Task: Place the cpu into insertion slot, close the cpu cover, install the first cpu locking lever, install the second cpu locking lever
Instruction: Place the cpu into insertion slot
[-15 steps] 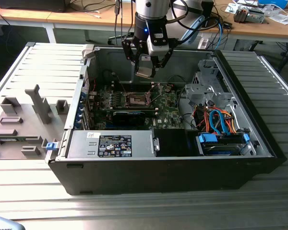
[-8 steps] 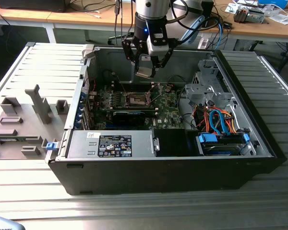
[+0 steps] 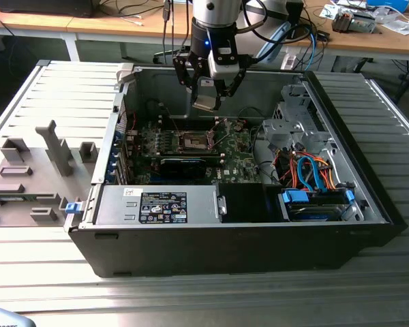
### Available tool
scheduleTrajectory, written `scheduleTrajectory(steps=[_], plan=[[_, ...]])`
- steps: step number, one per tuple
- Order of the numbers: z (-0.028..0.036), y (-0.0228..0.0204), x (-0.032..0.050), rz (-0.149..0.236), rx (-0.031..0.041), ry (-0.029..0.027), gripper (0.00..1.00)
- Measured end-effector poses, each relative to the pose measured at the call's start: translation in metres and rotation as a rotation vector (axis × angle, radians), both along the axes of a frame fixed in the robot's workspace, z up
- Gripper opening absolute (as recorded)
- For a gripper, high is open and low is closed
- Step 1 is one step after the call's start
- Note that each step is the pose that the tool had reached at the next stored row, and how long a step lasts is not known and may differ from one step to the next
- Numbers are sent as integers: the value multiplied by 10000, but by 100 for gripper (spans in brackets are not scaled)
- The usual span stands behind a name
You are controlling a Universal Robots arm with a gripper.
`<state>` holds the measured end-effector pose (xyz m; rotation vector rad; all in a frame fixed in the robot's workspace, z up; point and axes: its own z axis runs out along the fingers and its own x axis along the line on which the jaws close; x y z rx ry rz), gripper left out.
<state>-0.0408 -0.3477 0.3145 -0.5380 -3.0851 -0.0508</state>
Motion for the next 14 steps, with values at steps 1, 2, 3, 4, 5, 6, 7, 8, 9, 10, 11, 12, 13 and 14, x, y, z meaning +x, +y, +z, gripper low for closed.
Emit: scheduleTrajectory(steps=[1,2,3,4,5,6,7,8,9,10,11,12,13,14], plan=[[0,0,0,-8,0,0,55],[0,0,0,-20,0,0,55],[0,0,0,-38,0,0,55],[0,0,0,-54,0,0,55],[0,0,0,-87,0,-1,55],[0,0,0,-97,0,0,55],[0,0,0,-106,1,0,55],[0,0,0,-112,0,0,55],[0,0,0,-121,1,-1,55],[0,0,0,-132,0,0,55],[0,0,0,-139,0,-1,55],[0,0,0,-147,0,0,55],[0,0,0,-163,0,0,55],[0,0,0,-181,0,0,55]])
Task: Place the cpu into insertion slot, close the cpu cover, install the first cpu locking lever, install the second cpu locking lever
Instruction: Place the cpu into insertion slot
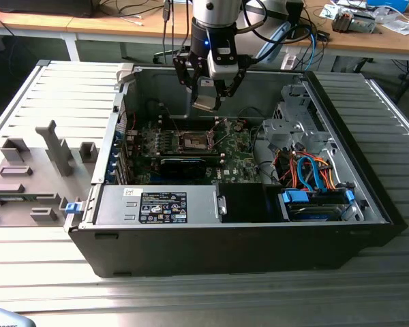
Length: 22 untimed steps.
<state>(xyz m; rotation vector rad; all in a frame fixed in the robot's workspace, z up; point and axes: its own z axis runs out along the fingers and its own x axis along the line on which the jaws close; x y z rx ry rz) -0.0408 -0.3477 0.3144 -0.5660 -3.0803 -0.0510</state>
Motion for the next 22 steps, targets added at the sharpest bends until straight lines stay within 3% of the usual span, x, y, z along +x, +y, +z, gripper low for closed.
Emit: scheduleTrajectory(steps=[22], plan=[[-1,0,0,-207,0,0,55]])
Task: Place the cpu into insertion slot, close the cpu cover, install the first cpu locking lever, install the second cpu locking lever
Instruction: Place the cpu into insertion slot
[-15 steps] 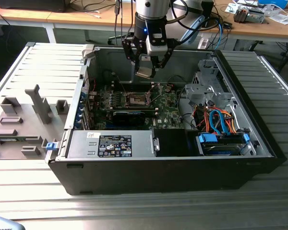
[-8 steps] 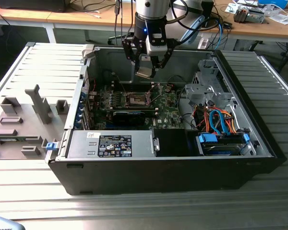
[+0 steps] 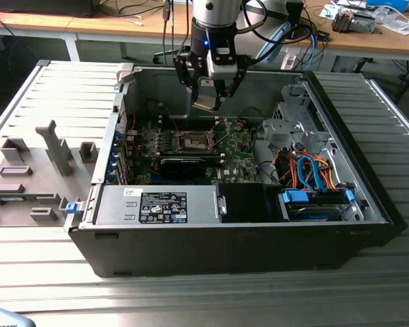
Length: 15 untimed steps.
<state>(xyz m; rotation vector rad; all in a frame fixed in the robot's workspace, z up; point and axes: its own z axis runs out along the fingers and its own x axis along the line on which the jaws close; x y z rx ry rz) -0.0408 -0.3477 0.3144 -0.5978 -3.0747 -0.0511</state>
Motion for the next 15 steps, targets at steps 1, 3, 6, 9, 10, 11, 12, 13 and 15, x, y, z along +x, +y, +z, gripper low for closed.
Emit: scheduleTrajectory(steps=[1,3,6,9,10,11,12,13,15], plan=[[0,0,0,-7,0,0,55],[0,0,0,-27,0,0,55],[0,0,0,-53,0,0,55],[0,0,0,-83,0,0,55],[0,0,0,-97,0,0,55],[0,0,0,-104,0,0,55],[0,0,0,-110,0,0,55],[0,0,0,-119,0,0,55],[0,0,0,-131,0,0,55]])
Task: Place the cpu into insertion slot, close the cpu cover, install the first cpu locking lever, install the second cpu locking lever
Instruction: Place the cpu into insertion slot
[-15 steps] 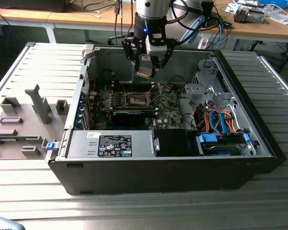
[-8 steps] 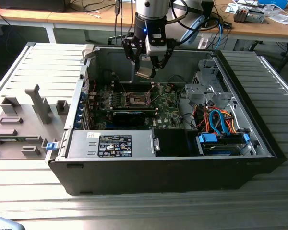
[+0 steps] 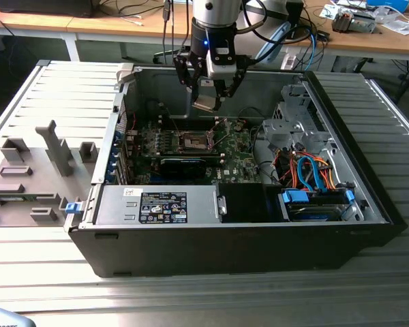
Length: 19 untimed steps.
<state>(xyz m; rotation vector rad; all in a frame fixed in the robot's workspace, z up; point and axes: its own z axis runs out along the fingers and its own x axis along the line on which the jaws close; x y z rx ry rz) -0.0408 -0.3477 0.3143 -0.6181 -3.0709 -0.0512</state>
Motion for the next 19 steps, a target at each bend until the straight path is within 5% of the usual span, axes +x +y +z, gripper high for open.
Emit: scheduleTrajectory(steps=[19], plan=[[0,0,0,-118,0,0,55]])
